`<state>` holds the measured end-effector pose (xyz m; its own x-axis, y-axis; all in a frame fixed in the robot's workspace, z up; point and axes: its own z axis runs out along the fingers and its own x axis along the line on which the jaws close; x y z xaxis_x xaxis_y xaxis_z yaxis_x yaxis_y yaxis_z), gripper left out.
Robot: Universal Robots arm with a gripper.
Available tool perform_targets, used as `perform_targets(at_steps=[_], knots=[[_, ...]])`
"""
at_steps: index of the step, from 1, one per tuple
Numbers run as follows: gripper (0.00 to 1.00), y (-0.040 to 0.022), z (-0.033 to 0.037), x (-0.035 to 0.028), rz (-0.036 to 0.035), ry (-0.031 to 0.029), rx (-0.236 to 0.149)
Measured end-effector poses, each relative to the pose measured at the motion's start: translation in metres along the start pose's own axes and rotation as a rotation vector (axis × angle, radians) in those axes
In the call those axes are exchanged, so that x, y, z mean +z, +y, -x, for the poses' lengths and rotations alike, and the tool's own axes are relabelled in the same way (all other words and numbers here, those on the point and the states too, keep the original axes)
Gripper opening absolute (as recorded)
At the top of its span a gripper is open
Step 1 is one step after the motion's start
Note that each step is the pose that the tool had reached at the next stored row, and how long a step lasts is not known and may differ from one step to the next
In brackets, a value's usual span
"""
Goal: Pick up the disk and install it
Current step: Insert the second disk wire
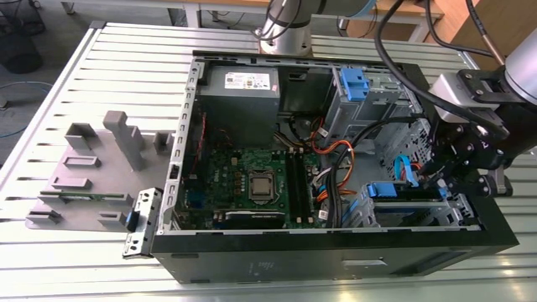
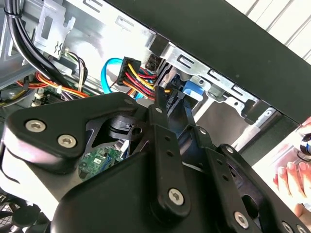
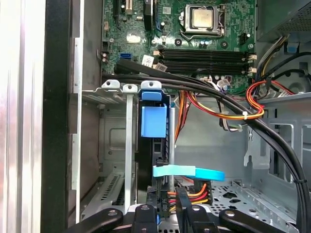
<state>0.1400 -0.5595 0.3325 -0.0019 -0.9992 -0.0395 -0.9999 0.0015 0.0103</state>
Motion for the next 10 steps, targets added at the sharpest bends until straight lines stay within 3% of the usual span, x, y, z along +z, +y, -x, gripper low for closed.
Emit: perform_targets(at_steps=[8,10], knots=[[0.29,0.0,0.0001,0.0002,0.0,0.0002,0.0],[0.16,0.0,0.0001,0.0002,0.0,0.0002,0.0]])
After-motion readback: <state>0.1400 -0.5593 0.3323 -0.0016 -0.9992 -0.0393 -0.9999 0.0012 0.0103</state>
